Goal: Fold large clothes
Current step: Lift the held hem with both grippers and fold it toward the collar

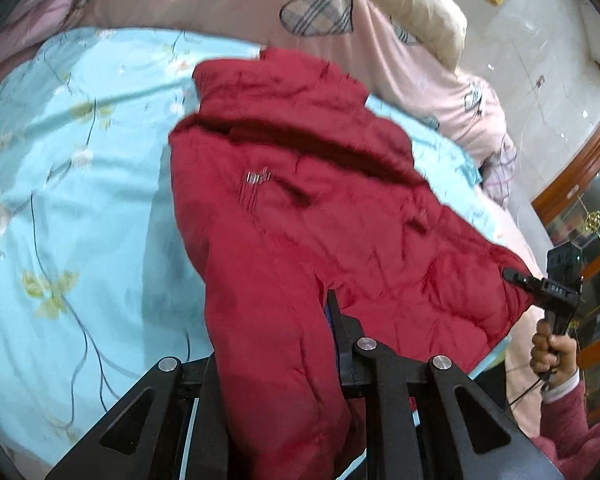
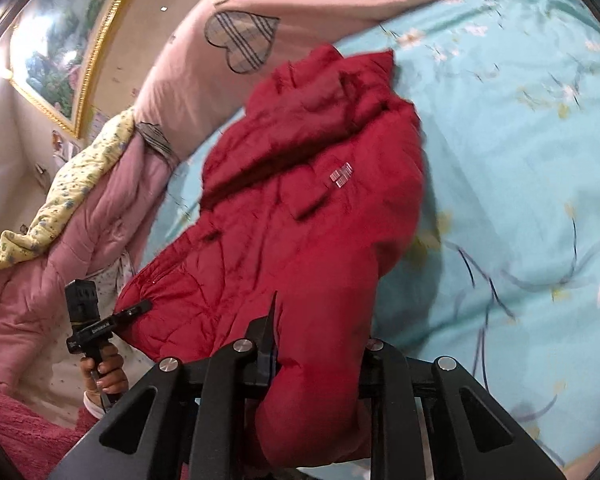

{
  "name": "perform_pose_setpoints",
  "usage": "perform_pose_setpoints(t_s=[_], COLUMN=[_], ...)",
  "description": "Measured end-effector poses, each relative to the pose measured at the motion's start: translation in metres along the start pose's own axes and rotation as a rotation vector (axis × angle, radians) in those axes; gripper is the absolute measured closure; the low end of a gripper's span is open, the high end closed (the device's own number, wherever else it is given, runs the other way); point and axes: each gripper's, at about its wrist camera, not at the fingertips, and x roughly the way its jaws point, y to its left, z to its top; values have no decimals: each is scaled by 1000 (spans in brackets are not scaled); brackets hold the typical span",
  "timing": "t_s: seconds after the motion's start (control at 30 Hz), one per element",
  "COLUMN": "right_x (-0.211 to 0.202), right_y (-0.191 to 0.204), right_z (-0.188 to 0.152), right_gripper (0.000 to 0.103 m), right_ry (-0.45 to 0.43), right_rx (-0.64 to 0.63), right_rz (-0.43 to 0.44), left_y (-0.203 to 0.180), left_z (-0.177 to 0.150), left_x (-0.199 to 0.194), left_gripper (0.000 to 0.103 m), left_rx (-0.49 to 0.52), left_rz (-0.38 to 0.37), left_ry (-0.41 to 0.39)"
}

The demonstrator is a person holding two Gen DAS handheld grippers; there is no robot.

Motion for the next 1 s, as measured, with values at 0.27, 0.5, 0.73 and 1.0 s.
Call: perform_pose_setpoints(t_s=[0.27, 0.5, 0.73, 1.0], right_x=[-4, -13, 7, 31], right_y=[16, 9, 17, 20], right_z=[36, 67, 110, 150], right_gripper=[83, 83, 83, 81], right_ry=[-116, -217, -248, -310], right_rx=[-11, 26, -3, -27], right_rz=[64, 88, 26, -11], left_y=[0, 4, -11, -7], left_z=[30, 59, 96, 141], left_x=[-7, -6, 19, 51], left_gripper=[87, 86, 85, 84], left_rx=[-27, -59, -45, -100], left_rz=[-24, -8, 64, 114], left_ry=[-97, -165, -184, -210])
